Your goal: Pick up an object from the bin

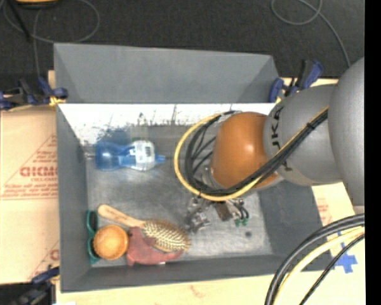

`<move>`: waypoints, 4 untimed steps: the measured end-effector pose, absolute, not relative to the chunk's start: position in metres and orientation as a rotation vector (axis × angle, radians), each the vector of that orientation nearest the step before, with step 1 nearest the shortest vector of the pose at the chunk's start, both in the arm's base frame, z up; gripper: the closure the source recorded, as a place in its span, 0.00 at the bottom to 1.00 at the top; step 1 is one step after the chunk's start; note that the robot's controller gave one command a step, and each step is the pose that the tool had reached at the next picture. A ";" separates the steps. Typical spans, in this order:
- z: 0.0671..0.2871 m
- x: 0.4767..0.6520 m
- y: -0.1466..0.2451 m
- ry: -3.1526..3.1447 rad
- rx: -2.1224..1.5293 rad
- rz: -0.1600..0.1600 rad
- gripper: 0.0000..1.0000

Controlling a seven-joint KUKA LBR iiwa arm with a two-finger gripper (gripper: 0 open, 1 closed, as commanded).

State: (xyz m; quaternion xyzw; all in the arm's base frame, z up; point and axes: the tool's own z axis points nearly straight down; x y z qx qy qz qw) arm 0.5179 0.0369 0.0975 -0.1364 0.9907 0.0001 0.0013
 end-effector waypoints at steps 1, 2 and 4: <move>0.098 0.518 0.036 3.109 -0.431 -0.003 0.00; 0.098 0.518 0.036 3.109 -0.432 -0.003 0.00; 0.074 0.501 0.082 3.055 -0.726 -0.003 0.00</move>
Offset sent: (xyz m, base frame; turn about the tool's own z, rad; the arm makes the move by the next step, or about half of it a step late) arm 0.0000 0.0000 0.0000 0.0000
